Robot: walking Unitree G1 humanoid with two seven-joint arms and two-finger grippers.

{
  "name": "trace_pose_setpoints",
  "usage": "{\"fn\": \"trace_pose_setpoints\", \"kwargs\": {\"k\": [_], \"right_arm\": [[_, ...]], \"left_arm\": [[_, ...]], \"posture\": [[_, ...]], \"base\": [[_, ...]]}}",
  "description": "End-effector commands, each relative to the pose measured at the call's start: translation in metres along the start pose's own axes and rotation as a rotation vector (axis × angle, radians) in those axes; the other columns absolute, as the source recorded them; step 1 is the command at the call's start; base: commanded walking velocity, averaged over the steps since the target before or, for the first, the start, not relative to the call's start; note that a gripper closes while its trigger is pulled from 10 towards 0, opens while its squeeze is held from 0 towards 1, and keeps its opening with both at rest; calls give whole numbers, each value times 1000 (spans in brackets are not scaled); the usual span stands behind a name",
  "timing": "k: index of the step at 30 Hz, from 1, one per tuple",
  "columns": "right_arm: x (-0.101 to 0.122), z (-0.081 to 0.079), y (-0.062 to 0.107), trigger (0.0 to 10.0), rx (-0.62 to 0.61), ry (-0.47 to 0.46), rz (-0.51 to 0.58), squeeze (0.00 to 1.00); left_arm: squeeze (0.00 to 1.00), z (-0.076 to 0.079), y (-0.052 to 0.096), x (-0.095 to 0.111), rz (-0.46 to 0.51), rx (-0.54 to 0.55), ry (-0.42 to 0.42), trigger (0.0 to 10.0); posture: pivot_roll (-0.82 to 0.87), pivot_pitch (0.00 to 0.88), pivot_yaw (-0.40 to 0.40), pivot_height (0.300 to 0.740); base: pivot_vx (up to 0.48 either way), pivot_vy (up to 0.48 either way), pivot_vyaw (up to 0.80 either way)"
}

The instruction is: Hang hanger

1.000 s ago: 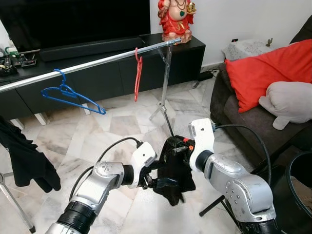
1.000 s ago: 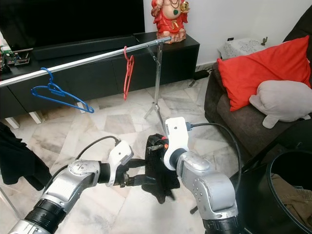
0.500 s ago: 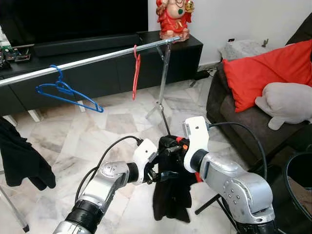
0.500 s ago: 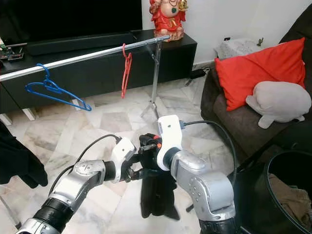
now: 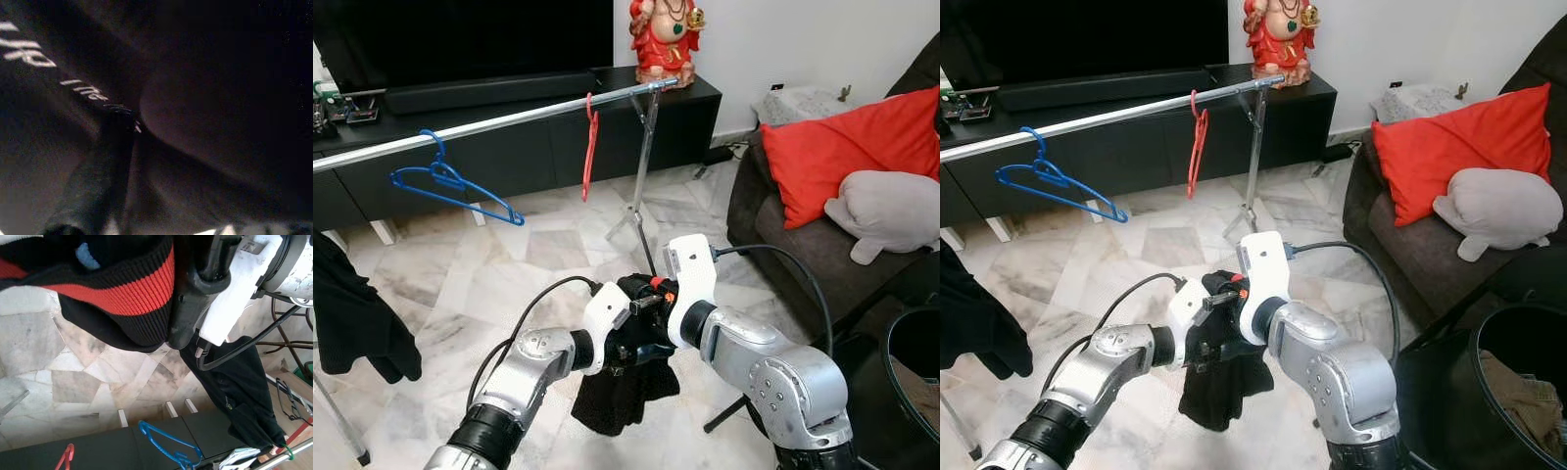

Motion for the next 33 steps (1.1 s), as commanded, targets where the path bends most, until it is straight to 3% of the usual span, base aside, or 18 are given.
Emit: {"fn": "trace_pose_setpoints", "kwargs": {"k": [1,18,33], "right_arm": [[14,-10,4,10000,28,25,51,0],[14,-7,2,10000,12,-31,69,0],[8,4,0,10000,-30,-207,79,0]], "left_arm": [[0,-5,1,3,9,4,-19,0],[0,-5,3,8,32,-46,-38,0],[0,-2,11,11,51,-110,-28,0]], "posture": [[-109,112,-9,740],[-103,114,5,740],[-94,140,26,740]], "base": [[0,0,0],[0,0,0],[0,0,0]]}}
Point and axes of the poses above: a point about 5 cm out from each wrist's last joint towards the gripper, its own y axis pointing back from the gripper into the wrist, its own x axis along the axis of the wrist's last joint, z = x × y, the point moved 2 cm from there along -y, pointing out of the wrist towards the gripper, and after that the axes turned 12 degrees about -y, right-handed, at the moved point
